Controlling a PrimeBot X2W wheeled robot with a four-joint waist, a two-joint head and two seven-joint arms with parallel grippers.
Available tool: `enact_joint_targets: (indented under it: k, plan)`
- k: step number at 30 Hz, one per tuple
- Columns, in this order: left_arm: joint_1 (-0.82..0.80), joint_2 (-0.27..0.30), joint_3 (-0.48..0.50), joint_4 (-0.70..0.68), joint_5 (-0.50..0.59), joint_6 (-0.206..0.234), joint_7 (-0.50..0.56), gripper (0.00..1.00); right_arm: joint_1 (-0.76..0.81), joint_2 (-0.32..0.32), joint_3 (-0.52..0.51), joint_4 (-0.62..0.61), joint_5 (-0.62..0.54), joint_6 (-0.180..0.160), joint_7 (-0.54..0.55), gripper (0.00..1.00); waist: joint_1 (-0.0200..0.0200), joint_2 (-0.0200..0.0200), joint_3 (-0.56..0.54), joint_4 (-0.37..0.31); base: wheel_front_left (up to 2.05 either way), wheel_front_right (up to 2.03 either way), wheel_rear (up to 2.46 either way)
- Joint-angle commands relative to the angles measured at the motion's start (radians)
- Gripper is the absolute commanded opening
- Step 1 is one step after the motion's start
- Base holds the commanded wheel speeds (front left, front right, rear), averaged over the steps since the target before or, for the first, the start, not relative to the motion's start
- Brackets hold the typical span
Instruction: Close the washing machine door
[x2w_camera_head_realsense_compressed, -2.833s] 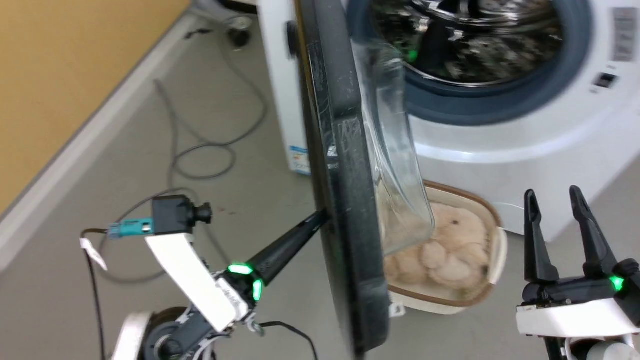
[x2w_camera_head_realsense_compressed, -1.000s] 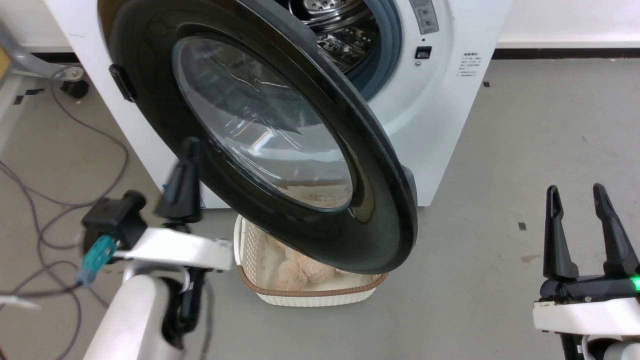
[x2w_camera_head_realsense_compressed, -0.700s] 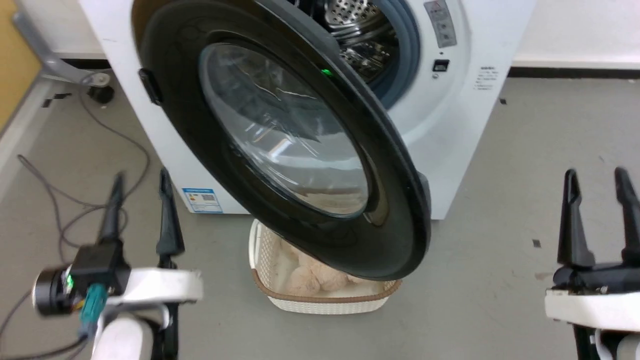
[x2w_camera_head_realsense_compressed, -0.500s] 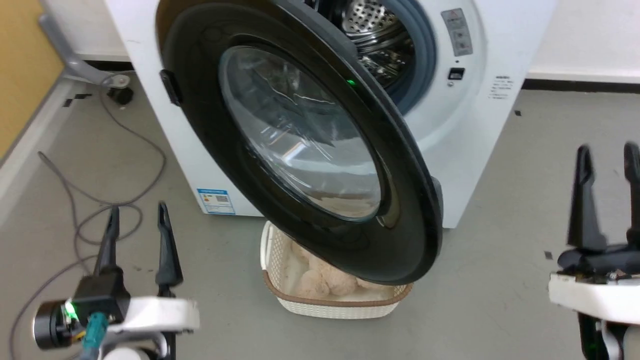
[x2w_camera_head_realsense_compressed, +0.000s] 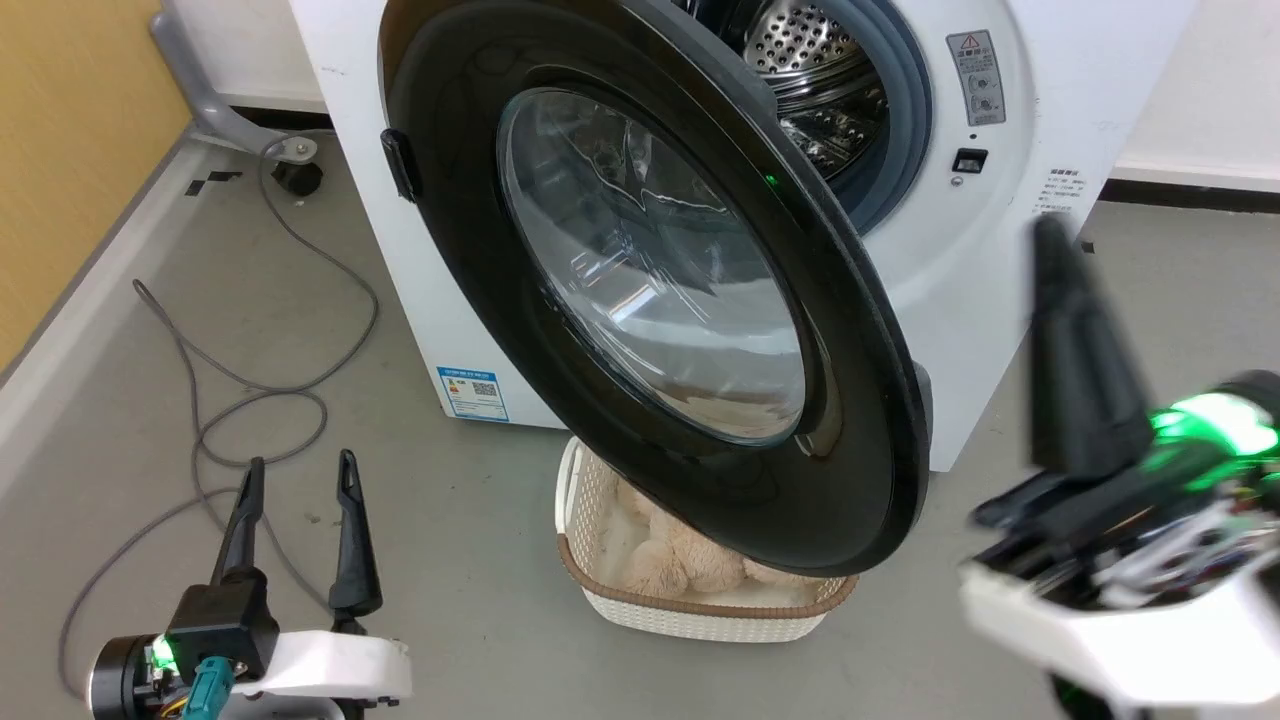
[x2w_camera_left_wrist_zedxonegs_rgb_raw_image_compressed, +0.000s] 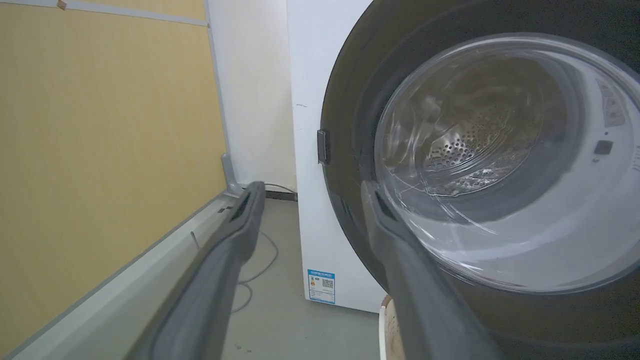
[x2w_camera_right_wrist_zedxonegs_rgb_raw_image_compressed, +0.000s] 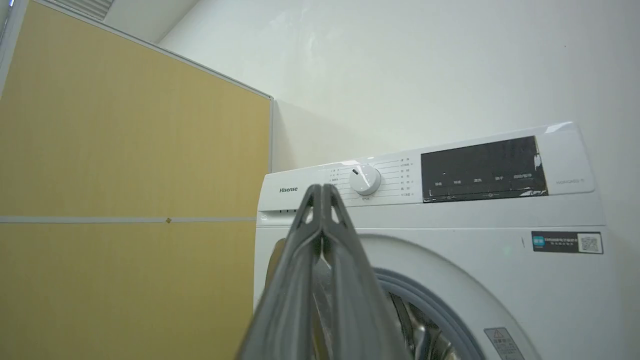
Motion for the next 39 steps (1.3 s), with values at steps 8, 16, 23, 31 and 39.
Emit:
enact_joint_targets:
  k: [8,16,23,31,39]
  plan:
    - [-0.003,-0.024,0.024,0.002,0.026,-0.026,-0.004,1.0,-0.044,-0.15,0.276,0.033,-0.019,0.001,-0.003,0.0,0.0,0.0,0.023,-0.016,0.0,0.0,0.0]
    - [-0.021,-0.04,0.033,-0.003,0.042,-0.039,-0.004,1.0,-0.051,-0.246,0.494,0.186,-0.092,0.001,-0.003,0.0,0.0,0.0,0.056,-0.035,0.0,0.0,0.0]
    - [-0.044,-0.05,0.03,-0.006,0.054,-0.049,-0.004,1.0,-0.021,-0.265,0.453,0.313,-0.109,0.001,-0.003,0.0,0.0,0.0,0.094,-0.048,0.0,0.0,0.0]
    - [-0.075,-0.058,0.024,-0.012,0.065,-0.049,-0.004,1.0,0.004,-0.238,0.302,0.392,-0.133,0.001,-0.003,0.0,0.0,0.0,0.149,-0.061,0.0,0.0,0.0]
    - [-0.118,-0.063,-0.001,-0.03,0.085,-0.045,-0.004,1.0,-0.022,-0.199,0.137,0.43,-0.173,0.001,-0.003,0.0,0.0,0.0,0.223,-0.052,0.0,0.0,0.0]
